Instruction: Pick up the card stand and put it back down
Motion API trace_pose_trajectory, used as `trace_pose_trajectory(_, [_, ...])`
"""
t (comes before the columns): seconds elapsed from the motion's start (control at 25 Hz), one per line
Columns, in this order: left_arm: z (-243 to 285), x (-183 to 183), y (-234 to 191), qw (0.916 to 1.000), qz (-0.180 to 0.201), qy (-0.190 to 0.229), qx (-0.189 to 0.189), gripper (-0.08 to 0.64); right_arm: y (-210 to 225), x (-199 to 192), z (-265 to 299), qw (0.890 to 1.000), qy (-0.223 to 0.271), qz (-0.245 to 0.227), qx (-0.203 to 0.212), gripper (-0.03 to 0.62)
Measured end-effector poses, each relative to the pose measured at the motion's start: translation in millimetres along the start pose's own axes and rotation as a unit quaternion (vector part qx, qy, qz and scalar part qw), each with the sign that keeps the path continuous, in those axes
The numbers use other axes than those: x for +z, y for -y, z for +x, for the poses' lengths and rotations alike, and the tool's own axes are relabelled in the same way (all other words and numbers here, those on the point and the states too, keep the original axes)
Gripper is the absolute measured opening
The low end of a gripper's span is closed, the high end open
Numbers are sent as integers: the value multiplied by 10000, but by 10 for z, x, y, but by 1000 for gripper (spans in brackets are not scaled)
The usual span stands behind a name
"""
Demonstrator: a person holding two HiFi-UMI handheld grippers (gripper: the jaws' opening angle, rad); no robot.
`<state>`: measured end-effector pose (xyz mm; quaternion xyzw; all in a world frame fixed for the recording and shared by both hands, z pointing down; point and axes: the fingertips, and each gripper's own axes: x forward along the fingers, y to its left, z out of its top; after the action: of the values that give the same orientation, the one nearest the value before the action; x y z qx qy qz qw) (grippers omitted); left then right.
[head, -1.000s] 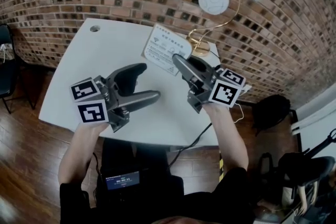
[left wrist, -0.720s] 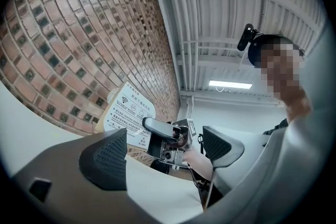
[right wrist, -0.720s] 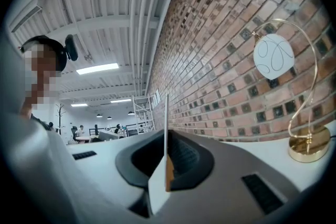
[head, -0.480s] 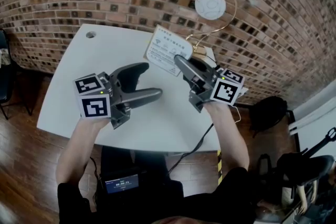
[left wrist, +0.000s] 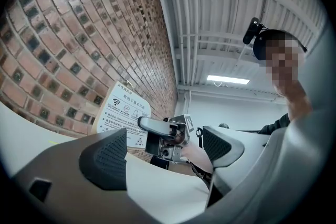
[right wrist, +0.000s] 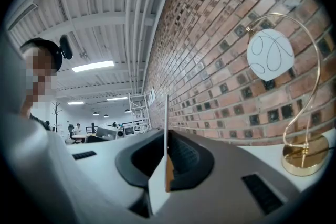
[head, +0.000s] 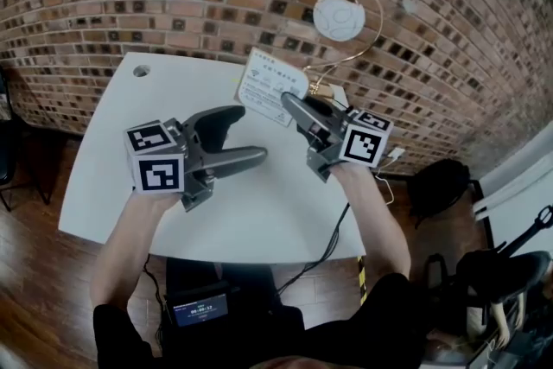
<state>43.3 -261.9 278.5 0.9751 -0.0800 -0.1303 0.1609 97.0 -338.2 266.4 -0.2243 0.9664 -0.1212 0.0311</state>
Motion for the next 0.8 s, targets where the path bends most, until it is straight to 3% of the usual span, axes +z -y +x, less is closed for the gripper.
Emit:
trace_pose_trajectory(0.24, [76, -12, -144, 9999, -48, -129, -64, 446, 221, -53, 36, 9997, 8, 244, 17, 32])
trace_pose_trajectory(0.8, [289, -125, -585, 9985, -327, -324, -302, 446, 710, -75, 261, 9999, -94, 120, -56, 32])
